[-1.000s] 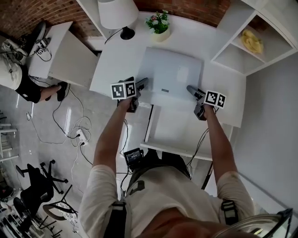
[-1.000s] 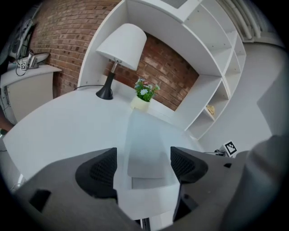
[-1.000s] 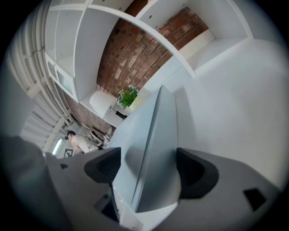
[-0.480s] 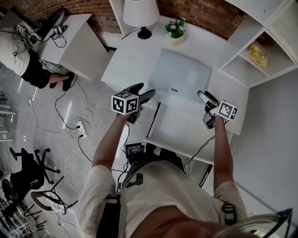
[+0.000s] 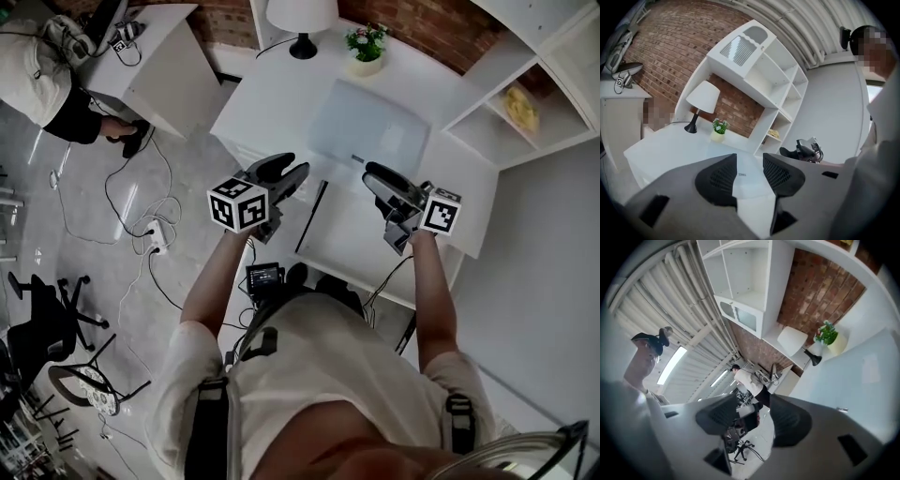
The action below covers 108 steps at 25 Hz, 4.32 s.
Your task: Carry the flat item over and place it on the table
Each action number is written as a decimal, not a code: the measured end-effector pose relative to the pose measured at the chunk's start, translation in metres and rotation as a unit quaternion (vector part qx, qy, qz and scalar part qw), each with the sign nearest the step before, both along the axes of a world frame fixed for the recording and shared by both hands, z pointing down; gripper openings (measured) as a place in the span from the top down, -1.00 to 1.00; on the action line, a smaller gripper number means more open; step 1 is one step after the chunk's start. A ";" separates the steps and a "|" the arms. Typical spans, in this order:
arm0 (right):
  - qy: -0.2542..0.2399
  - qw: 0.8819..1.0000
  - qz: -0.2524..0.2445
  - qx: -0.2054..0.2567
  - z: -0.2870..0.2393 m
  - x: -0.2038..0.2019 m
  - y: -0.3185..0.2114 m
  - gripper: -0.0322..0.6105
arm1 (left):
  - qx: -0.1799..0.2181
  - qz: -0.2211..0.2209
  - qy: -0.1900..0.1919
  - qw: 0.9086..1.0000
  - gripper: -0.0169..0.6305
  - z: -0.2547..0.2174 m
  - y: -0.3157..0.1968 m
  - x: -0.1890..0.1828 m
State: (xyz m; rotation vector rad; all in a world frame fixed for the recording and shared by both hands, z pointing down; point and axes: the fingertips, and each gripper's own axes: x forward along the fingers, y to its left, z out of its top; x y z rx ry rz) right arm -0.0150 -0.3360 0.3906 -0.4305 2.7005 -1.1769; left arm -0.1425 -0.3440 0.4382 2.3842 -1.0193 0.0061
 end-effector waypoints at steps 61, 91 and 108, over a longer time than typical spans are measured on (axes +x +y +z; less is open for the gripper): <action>0.164 0.966 -0.086 0.181 -0.052 0.041 0.266 0.87 | 0.081 0.306 0.098 0.943 0.89 -0.122 0.261 0.200; 0.036 0.999 0.026 0.006 -0.016 0.101 0.347 0.87 | 0.041 0.224 -0.030 0.973 0.89 -0.060 0.341 0.204; 0.064 0.996 0.027 -0.052 -0.007 0.009 0.363 0.87 | 0.043 0.213 0.002 0.976 0.89 -0.057 0.353 0.114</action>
